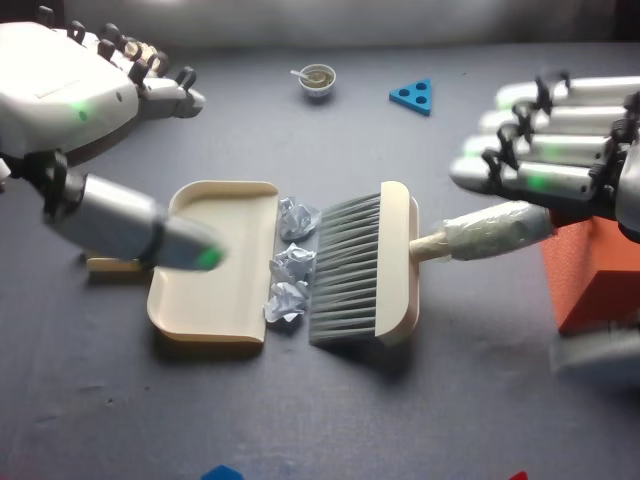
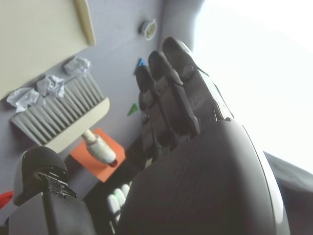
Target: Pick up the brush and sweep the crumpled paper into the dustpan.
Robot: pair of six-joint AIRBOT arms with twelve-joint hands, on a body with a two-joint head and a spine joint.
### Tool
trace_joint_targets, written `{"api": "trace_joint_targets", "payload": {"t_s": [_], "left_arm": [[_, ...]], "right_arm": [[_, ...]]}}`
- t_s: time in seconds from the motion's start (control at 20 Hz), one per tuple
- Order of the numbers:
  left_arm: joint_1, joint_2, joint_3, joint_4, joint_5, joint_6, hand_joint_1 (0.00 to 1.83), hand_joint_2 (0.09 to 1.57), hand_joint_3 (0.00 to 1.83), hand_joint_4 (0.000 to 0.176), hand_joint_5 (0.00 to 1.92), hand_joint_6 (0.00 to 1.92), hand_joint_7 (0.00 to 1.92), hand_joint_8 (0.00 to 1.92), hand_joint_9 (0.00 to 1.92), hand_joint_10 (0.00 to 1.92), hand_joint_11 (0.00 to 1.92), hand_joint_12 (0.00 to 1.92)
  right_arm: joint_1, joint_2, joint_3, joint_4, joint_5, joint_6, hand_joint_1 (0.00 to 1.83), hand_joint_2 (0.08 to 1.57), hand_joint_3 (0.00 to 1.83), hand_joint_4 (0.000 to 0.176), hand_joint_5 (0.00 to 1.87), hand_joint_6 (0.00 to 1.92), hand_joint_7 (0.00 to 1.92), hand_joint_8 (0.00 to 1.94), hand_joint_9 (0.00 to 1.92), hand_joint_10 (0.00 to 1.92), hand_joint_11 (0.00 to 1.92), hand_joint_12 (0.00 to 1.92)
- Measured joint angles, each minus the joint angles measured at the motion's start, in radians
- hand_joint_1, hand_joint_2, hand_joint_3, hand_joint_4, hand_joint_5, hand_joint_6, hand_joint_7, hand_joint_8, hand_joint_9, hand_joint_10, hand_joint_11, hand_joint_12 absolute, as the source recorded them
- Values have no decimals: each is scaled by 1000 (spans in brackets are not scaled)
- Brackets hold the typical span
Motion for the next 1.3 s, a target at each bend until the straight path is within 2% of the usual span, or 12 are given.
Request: {"api": "trace_joint_targets", "payload": {"t_s": [0.25,0.45,0.6,0.75,0.8,0.95,1.0,1.1,1.2,1.3], "left_arm": [[0,0,0,-13,-7,15,0,800,4,0,347,1,388,3,398,3,423,13],[0,0,12,-15,18,46,0,883,11,0,314,0,349,0,365,0,420,4],[0,8,14,-15,27,56,265,929,14,0,305,0,357,2,365,1,412,1],[11,1,27,7,21,61,530,950,10,0,228,0,284,0,319,0,406,2],[30,-3,34,44,10,16,614,946,5,0,228,1,287,2,326,3,410,4],[143,-3,44,163,-60,-201,630,972,11,0,242,4,295,2,345,5,424,6],[182,1,44,184,-95,-257,640,975,9,11,233,0,291,0,342,3,418,3],[239,1,48,208,-152,-325,742,947,0,39,300,7,342,5,378,5,452,8],[281,1,56,224,-196,-372,825,943,0,42,368,9,388,5,393,2,464,5],[308,0,60,232,-228,-394,844,941,0,61,386,8,375,0,369,0,451,1]], "right_arm": [[-8,-6,-2,28,10,-32,0,937,14,0,0,0,0,0,0,0,0,0],[-8,-6,3,46,3,-35,0,954,16,0,0,0,0,0,0,0,0,0],[-7,-6,2,46,-2,-35,0,958,13,0,0,0,0,0,0,0,0,0],[-3,-6,-1,47,-10,-35,2,967,13,0,0,0,0,0,0,0,0,0],[-3,-6,-1,49,-12,-35,0,963,10,0,0,0,0,0,0,0,0,0],[-2,-6,-6,80,-26,-36,0,976,13,0,0,0,0,0,0,0,0,0],[3,-6,-6,95,-31,-36,12,970,8,0,0,0,0,0,0,0,0,0],[8,-6,-7,130,-32,-36,15,969,6,0,0,0,0,0,0,0,0,0],[8,-6,-13,131,-34,-36,8,976,7,0,0,0,0,0,0,0,0,0],[8,-6,-19,121,-38,-37,17,982,7,0,0,0,0,0,0,0,0,0]]}}
